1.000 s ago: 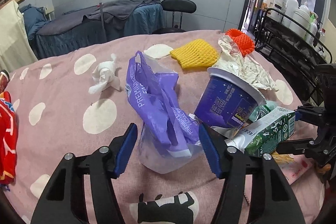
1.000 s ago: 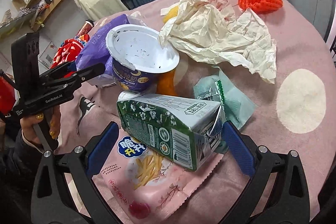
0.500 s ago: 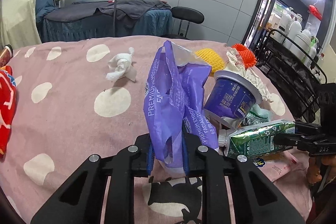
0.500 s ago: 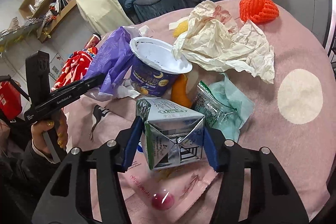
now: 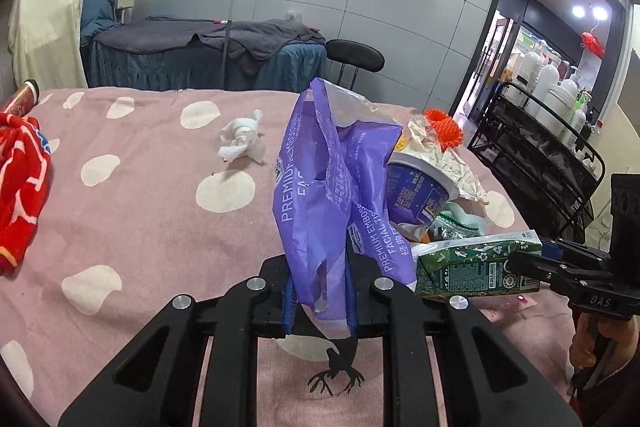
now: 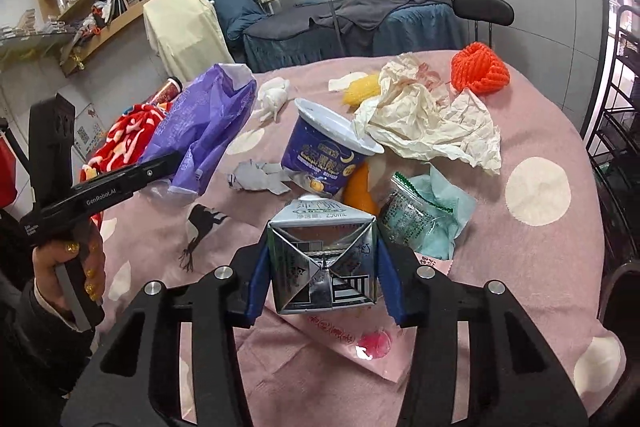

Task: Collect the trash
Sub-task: 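Carry the carton and purple bag to the black bin and release both, then move both open tools back over the bedspread, then grasp the pink snack wrapper with the right tool while the left tool grasps the purple yogurt cup, then carry the wrapper and yogurt cup to the bin and release the wrapper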

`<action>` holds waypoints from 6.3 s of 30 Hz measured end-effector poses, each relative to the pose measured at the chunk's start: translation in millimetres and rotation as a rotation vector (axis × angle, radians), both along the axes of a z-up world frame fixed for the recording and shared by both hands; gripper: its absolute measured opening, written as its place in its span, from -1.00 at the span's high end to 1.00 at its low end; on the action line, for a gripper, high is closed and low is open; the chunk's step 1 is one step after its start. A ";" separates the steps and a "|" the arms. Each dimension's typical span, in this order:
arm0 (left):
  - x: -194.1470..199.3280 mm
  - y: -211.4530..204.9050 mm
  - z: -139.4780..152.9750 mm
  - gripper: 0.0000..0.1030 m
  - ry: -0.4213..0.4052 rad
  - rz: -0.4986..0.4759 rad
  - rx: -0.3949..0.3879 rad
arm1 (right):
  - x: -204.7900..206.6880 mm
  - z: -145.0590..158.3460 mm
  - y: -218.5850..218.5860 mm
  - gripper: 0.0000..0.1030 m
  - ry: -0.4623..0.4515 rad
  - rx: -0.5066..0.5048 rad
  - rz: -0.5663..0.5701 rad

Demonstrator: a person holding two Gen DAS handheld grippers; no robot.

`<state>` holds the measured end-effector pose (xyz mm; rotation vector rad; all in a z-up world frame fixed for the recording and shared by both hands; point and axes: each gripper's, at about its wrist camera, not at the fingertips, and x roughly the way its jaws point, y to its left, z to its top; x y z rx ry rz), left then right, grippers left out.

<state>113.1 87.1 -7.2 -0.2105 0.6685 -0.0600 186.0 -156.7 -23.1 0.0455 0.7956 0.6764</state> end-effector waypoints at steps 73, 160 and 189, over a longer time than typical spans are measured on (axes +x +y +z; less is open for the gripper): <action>41.0 -398.3 -33.7 -0.75 0.178 -0.884 0.081 | -164.0 -22.9 -321.0 -0.82 -0.104 -0.339 -1.183; 31.2 -41.7 -12.0 0.84 0.088 -0.112 -0.058 | -40.5 12.8 -53.5 0.88 0.069 0.105 -0.202; 28.2 -239.7 7.9 0.84 0.041 -0.569 -0.037 | -111.8 -11.5 -266.3 0.88 -0.119 -0.287 -0.915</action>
